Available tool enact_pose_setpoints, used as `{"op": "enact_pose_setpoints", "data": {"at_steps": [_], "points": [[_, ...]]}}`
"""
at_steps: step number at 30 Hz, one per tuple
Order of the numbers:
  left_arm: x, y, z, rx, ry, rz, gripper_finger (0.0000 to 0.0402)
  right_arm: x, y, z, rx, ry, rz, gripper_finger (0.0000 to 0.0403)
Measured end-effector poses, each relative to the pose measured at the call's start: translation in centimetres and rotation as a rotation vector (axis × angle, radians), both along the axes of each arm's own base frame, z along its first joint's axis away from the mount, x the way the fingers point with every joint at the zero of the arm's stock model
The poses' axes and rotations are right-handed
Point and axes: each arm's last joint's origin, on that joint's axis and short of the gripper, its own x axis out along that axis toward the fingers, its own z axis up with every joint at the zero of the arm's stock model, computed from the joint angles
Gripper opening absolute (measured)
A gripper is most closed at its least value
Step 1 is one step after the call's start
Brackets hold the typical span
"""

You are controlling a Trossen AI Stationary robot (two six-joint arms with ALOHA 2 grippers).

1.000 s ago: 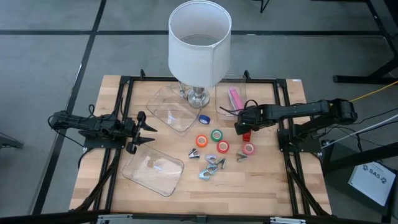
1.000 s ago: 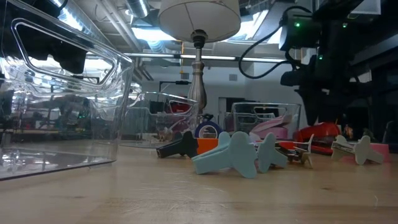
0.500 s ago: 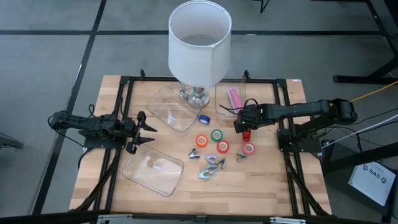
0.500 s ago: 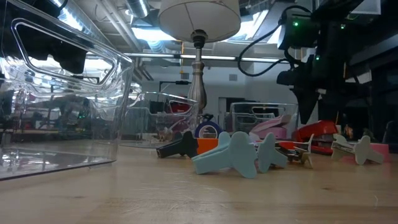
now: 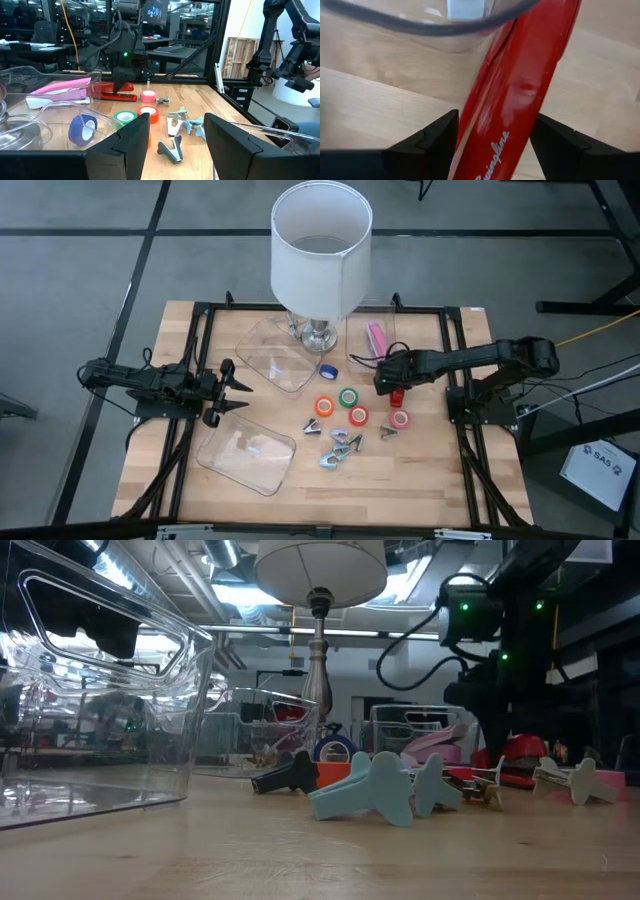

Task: Pick and place Stapler, Stapler remover, tape
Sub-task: Put the red stapler into the top right transparent bin

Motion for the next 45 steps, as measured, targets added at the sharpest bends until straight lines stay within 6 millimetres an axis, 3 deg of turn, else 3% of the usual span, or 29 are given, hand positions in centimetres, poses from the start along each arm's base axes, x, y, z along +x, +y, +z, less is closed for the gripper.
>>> {"op": "enact_pose_setpoints", "data": {"at_steps": [8, 16, 35, 40, 45], "points": [[0.0, 0.0, 0.0, 0.0, 0.0, 0.0, 0.0185, 0.1, 0.0, -0.5, 0.002, 0.025, 0.0, 0.0226], [0.0, 0.0, 0.0, 0.0, 0.0, 0.0, 0.0185, 0.1, 0.0, -0.5, 0.021, 0.028, 0.005, 0.0138], [0.0, 0.0, 0.0, 0.0, 0.0, 0.0, 0.0185, -0.8, 0.9, -0.4, 0.155, 0.123, 0.026, 0.0138], [0.0, 0.0, 0.0, 0.0, 0.0, 0.0, 0.0185, -0.7, 1.4, 0.8, 0.169, 0.169, 0.102, 0.0138], [0.0, 0.0, 0.0, 0.0, 0.0, 0.0, 0.0185, -0.4, 2.0, 3.8, 0.128, 0.069, 0.166, 0.0138]]}}
